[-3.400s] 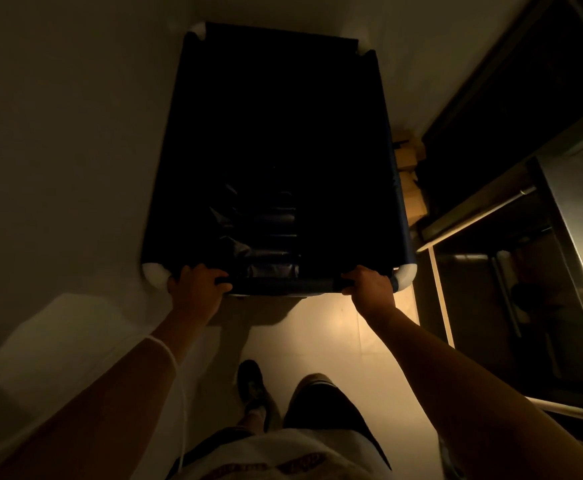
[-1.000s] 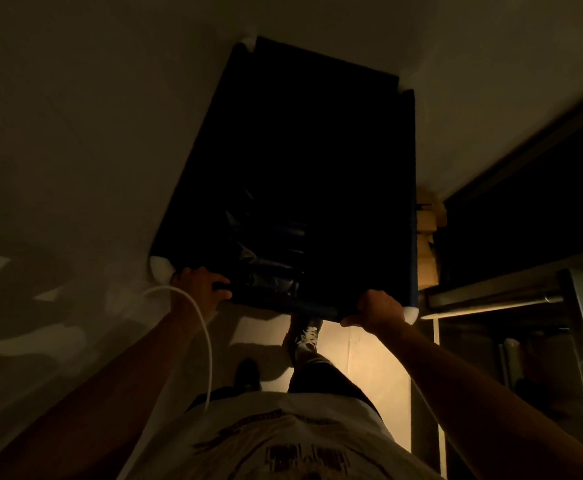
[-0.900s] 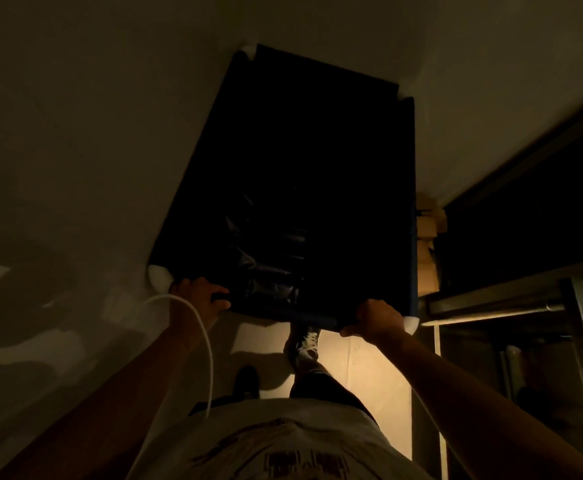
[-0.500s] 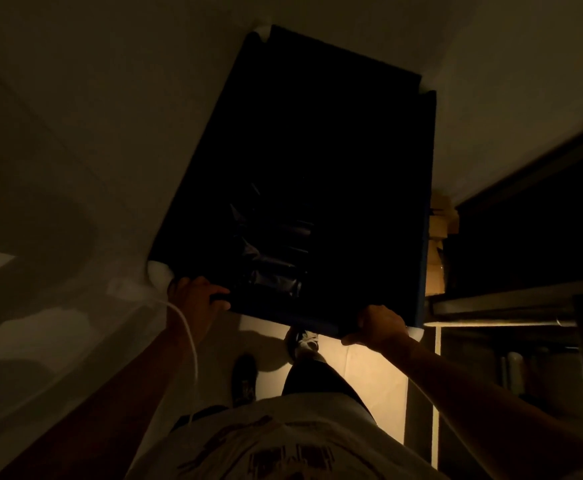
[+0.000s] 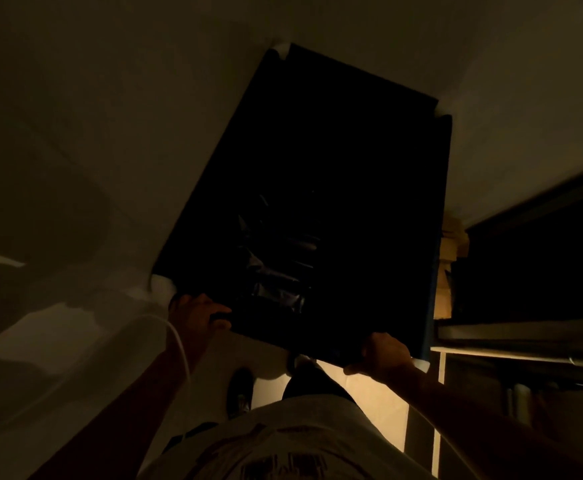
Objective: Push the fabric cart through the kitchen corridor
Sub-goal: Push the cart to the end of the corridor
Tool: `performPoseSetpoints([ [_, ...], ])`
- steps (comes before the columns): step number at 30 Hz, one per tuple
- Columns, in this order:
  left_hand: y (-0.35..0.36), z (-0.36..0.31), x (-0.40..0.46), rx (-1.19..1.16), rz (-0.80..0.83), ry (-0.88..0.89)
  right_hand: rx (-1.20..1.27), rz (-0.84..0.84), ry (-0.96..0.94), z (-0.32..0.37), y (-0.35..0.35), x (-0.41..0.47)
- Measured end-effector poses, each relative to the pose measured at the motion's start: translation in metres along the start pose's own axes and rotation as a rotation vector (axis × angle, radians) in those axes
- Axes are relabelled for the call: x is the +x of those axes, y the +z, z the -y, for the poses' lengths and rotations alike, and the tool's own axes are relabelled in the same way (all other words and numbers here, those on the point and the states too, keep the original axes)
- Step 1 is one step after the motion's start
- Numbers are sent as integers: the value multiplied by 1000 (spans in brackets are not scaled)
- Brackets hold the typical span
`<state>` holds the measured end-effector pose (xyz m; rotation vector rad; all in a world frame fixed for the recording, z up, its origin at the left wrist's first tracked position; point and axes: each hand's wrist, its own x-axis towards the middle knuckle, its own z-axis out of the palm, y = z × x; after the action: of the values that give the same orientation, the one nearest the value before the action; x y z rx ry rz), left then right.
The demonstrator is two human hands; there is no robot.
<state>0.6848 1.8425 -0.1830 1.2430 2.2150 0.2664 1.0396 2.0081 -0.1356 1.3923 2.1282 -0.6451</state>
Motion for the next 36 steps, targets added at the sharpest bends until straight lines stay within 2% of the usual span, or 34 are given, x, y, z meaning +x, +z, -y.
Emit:
performPoseSetpoints([
  [5, 2, 3, 1, -59, -70, -1, -23, 51, -53, -2, -6, 8],
  [10, 2, -4, 3, -19, -39, -37, -50, 74, -73, -6, -3, 12],
  [12, 3, -6, 1, -37, -20, -63, -55, 77, -63, -4, -4, 11],
  [18, 2, 1, -1, -1, -45, 15, -51, 44, 13, 2, -4, 5],
  [27, 2, -4, -1, 0, -79, 10, 17, -44, 140, 14, -5, -16],
  [31, 0, -6, -4, -37, -75, 23, 101, -156, 158, 21, 5, -32],
  [36, -4, -9, -10, 46, -87, 36, 174, -206, 167, 26, 16, -49],
])
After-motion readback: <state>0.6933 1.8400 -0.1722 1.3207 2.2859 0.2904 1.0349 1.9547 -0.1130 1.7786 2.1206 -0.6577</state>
